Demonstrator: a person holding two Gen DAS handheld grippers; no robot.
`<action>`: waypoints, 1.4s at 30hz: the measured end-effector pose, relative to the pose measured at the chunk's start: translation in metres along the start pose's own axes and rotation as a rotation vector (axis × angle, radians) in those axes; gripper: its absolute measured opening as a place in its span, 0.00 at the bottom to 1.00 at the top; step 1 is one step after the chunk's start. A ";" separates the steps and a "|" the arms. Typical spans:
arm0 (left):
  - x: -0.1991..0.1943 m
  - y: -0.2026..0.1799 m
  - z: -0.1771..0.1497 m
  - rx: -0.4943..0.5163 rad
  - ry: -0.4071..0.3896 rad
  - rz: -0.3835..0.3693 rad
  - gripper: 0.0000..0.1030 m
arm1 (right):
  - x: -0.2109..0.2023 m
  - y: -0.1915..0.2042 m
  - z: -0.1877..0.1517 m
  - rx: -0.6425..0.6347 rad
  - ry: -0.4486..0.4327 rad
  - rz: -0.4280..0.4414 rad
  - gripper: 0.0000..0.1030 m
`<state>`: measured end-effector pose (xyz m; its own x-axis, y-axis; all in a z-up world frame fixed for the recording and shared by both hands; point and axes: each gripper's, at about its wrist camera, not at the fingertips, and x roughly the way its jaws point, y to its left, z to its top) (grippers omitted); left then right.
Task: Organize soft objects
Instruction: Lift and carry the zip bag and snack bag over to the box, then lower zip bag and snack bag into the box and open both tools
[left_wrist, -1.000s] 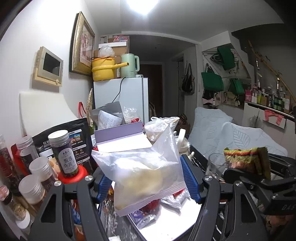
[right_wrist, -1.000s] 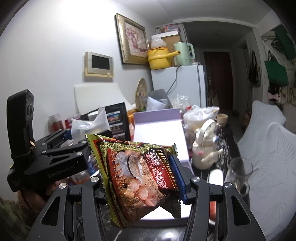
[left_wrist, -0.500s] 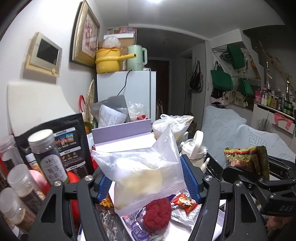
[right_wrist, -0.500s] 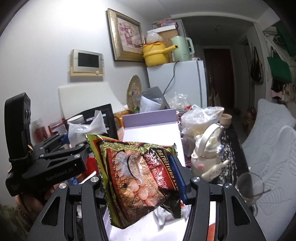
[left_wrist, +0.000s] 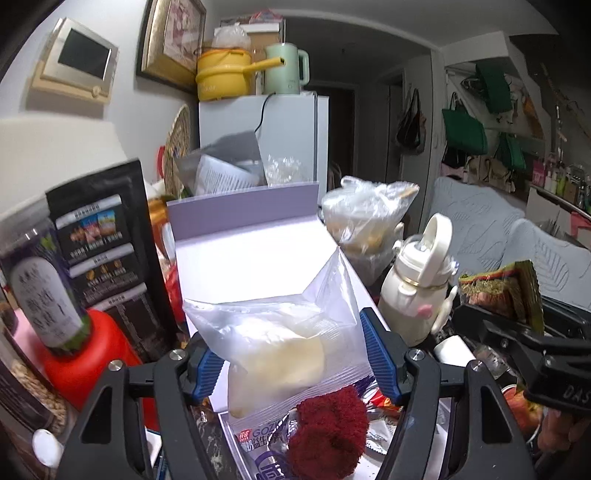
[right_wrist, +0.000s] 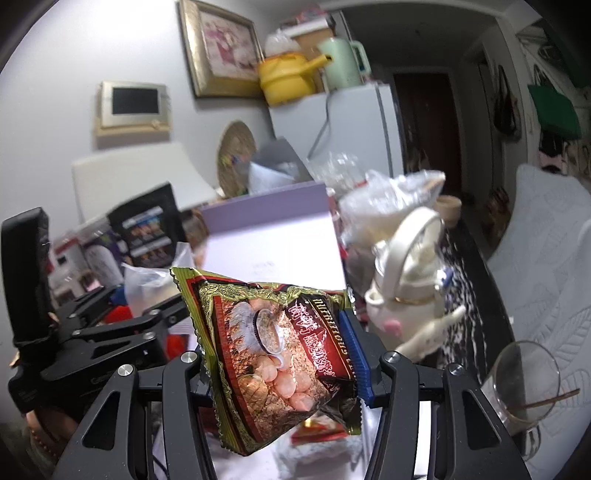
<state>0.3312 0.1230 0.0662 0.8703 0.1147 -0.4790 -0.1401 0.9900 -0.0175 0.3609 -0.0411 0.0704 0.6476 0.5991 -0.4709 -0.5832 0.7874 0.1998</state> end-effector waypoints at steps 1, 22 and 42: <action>0.004 0.000 -0.003 -0.004 0.011 0.002 0.66 | 0.005 -0.004 -0.002 0.010 0.015 -0.012 0.52; 0.049 -0.002 -0.056 -0.008 0.266 0.014 0.66 | 0.066 -0.017 -0.036 -0.010 0.242 -0.114 0.51; 0.066 0.003 -0.065 -0.011 0.320 -0.050 0.66 | 0.100 -0.017 -0.056 -0.025 0.375 -0.056 0.54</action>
<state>0.3573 0.1283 -0.0219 0.6835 0.0326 -0.7292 -0.1080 0.9925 -0.0569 0.4077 -0.0024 -0.0282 0.4573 0.4565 -0.7632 -0.5663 0.8112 0.1459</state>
